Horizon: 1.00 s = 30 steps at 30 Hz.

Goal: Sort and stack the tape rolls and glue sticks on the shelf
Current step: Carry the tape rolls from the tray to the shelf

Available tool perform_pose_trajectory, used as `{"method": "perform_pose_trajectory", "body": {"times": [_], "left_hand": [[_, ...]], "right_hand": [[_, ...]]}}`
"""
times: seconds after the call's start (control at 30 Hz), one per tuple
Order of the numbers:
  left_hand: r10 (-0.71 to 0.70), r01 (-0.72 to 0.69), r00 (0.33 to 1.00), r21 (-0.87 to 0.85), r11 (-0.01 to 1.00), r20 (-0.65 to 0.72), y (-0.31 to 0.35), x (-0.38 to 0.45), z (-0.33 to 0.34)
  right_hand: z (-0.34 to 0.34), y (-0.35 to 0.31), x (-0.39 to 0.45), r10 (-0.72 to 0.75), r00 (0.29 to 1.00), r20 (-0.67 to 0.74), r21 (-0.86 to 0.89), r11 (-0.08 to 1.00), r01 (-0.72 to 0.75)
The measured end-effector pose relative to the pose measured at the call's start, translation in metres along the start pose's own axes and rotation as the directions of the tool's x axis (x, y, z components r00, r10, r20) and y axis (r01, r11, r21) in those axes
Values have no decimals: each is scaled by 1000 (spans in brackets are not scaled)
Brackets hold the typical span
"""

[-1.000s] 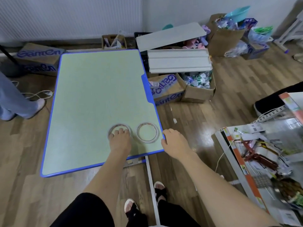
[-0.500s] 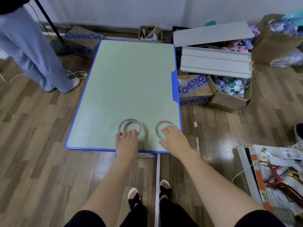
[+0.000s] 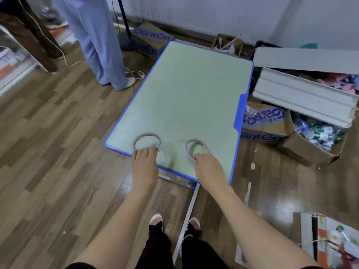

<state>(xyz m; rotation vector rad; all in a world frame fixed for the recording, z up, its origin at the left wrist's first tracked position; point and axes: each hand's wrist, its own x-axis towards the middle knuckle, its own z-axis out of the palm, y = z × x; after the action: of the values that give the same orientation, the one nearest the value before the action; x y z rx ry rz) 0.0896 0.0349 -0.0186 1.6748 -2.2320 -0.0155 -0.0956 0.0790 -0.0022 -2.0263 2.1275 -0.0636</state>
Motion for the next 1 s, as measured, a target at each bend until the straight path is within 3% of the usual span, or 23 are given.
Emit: {"method": "perform_pose_trajectory", "body": {"times": [0.17,0.3,0.37,0.47,0.7,0.8,1.0], "left_hand": [[-231,217,956,-97,971,-182,-38,-30,-33],[-466,477,823,-50,878,-324,-81,-75,-64],[-516,545,764,-39,837,-388,-100,-92,-81],[-567,620,680,-48,783,-465,-140,-120,-116],[-591,695,583,-34,718,-557,-260,-202,-189],[-594,726,545,-21,687,-591,-310,-236,-214],[-639,808,459,-8,588,-617,-375,-273,-259]], "right_hand": [[-2,-60,16,-165,985,-56,185,967,173],[3,-133,22,-370,926,-75,268,887,376],[3,-169,25,-468,880,-83,288,834,471],[2,-241,22,-623,772,-128,289,721,629],[23,-424,-12,-837,498,-227,325,417,849],[38,-491,-27,-876,396,-275,324,303,896],[45,-581,-42,-904,261,-337,299,160,941]]}}
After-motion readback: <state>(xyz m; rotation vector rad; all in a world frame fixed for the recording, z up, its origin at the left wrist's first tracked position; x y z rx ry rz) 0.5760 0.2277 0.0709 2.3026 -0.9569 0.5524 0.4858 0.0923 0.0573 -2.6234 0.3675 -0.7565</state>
